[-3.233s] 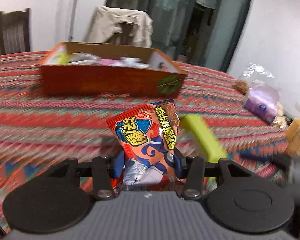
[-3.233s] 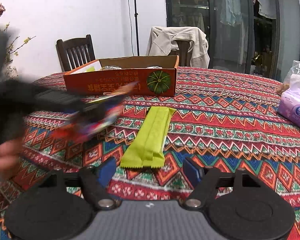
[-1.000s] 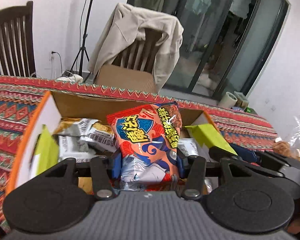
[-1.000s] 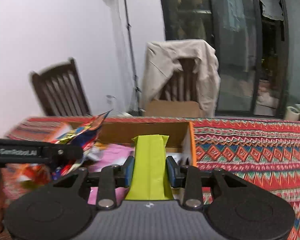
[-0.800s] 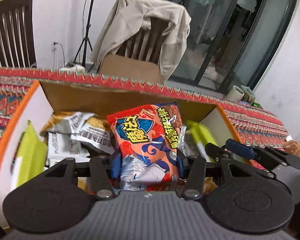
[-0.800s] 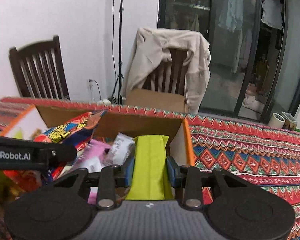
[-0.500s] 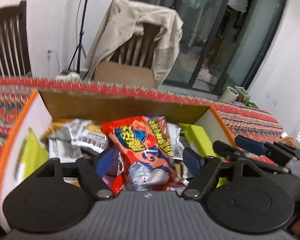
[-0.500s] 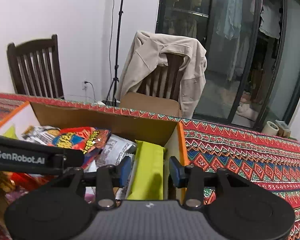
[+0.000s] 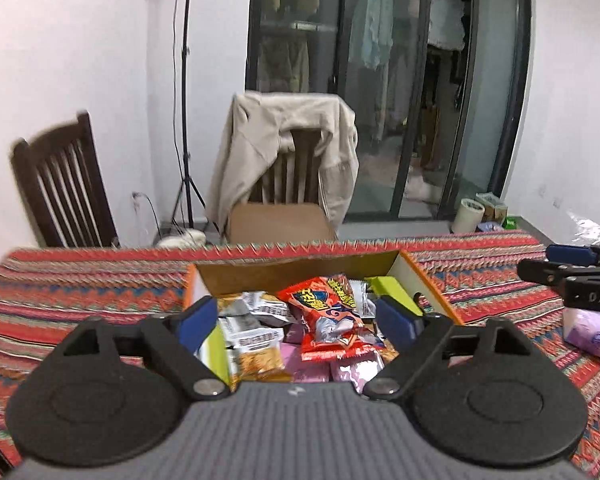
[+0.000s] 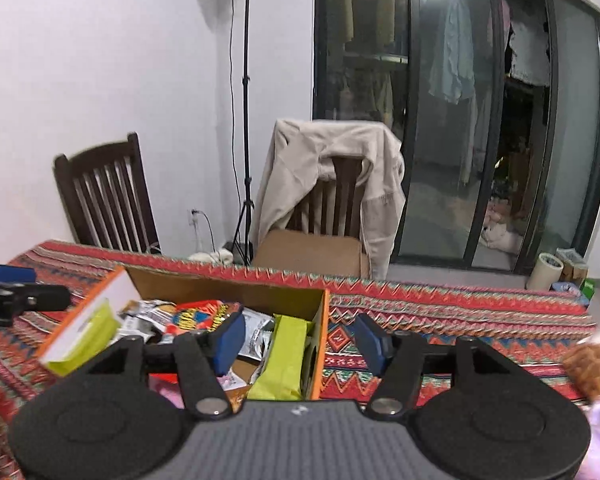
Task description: Organize snacks
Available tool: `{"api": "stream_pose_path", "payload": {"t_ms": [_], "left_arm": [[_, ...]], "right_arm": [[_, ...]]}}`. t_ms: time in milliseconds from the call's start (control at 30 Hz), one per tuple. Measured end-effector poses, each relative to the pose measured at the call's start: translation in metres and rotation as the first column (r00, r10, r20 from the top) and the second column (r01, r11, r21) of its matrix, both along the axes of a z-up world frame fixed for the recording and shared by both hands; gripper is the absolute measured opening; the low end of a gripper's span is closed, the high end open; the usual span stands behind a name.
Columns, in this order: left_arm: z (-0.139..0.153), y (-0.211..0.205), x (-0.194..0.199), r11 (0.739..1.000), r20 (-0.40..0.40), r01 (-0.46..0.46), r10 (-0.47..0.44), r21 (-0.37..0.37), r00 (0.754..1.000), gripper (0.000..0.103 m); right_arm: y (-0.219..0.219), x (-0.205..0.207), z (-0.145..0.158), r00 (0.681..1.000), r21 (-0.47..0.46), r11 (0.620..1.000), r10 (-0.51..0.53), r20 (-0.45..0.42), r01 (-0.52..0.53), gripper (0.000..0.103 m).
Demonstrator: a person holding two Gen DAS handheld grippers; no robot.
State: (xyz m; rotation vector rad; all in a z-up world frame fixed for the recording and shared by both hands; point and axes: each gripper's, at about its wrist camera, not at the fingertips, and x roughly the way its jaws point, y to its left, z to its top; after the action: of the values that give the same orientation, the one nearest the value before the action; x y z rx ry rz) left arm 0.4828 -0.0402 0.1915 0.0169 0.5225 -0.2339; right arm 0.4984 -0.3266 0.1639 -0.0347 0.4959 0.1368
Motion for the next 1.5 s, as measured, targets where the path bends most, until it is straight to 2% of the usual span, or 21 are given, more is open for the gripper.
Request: {"api": "stream_pose_path", "payload": {"t_ms": [67, 167, 233, 333, 433, 533, 700, 933, 1100, 1200, 1267, 1367, 1433, 1500], "left_arm": [[0.017, 0.005, -0.034, 1.0, 0.049, -0.005, 0.004, 0.015, 0.999, 0.1], [0.037, 0.009, -0.086, 0.999, 0.111, 0.004, -0.008, 0.038, 0.994, 0.103], [0.046, 0.012, -0.119, 0.999, 0.135, 0.015, -0.018, 0.029, 0.991, 0.103], [0.049, 0.017, -0.172, 1.0, 0.163, 0.026, -0.028, 0.014, 0.986, 0.103], [0.04, 0.023, -0.226, 0.999, 0.211, 0.051, -0.053, 0.011, 0.976, 0.103], [0.02, 0.029, -0.282, 0.998, 0.244, 0.059, -0.061, 0.019, 0.968, 0.103], [-0.019, 0.038, -0.369, 0.999, 0.327, 0.046, -0.05, 0.022, 0.944, 0.103], [-0.073, 0.049, -0.459, 1.0, 0.329, -0.023, 0.025, -0.009, 0.944, 0.103], [-0.106, 0.055, -0.494, 0.996, 0.288, -0.065, 0.081, -0.063, 0.954, 0.103], [-0.131, 0.055, -0.494, 0.995, 0.257, -0.086, 0.095, -0.046, 0.962, 0.103], [-0.147, 0.052, -0.482, 0.996, 0.218, -0.08, 0.084, -0.026, 0.972, 0.103], [-0.17, 0.052, -0.468, 0.995, 0.142, -0.077, 0.084, -0.059, 0.986, 0.103], [-0.182, 0.05, -0.469, 0.994, 0.139, -0.091, 0.099, -0.064, 0.985, 0.103], [-0.189, 0.045, -0.469, 0.994, 0.145, -0.109, 0.112, -0.031, 0.983, 0.103]], "right_arm": [[-0.004, -0.026, 0.016, 1.0, -0.004, 1.0, 0.011, 0.019, -0.011, 0.063], [-0.006, -0.074, 0.04, 0.998, -0.021, 1.0, 0.023, 0.063, -0.022, 0.068], [-0.007, -0.103, 0.052, 0.995, -0.032, 0.999, 0.031, 0.098, -0.028, 0.077], [-0.007, -0.155, 0.065, 0.988, -0.043, 0.998, 0.054, 0.143, -0.049, 0.08], [-0.009, -0.208, 0.067, 0.98, -0.042, 0.997, 0.074, 0.182, -0.067, 0.084], [-0.008, -0.265, 0.058, 0.969, -0.051, 0.995, 0.091, 0.228, -0.081, 0.087], [-0.005, -0.355, 0.026, 0.954, -0.08, 0.995, 0.082, 0.289, -0.061, 0.088], [0.002, -0.455, -0.026, 0.954, -0.097, 0.995, 0.065, 0.293, -0.038, 0.091], [0.011, -0.505, -0.071, 0.961, -0.069, 0.997, 0.039, 0.274, -0.02, 0.093], [0.017, -0.52, -0.098, 0.97, -0.006, 1.0, 0.024, 0.242, -0.023, 0.093], [0.023, -0.524, -0.114, 0.973, 0.023, 0.999, 0.033, 0.227, -0.039, 0.093], [0.037, -0.523, -0.141, 0.979, 0.069, 0.997, 0.022, 0.203, -0.036, 0.093], [0.051, -0.52, -0.155, 0.979, 0.069, 0.996, 0.043, 0.199, -0.057, 0.093], [0.062, -0.515, -0.164, 0.979, 0.051, 0.997, 0.048, 0.197, -0.059, 0.093]]}}
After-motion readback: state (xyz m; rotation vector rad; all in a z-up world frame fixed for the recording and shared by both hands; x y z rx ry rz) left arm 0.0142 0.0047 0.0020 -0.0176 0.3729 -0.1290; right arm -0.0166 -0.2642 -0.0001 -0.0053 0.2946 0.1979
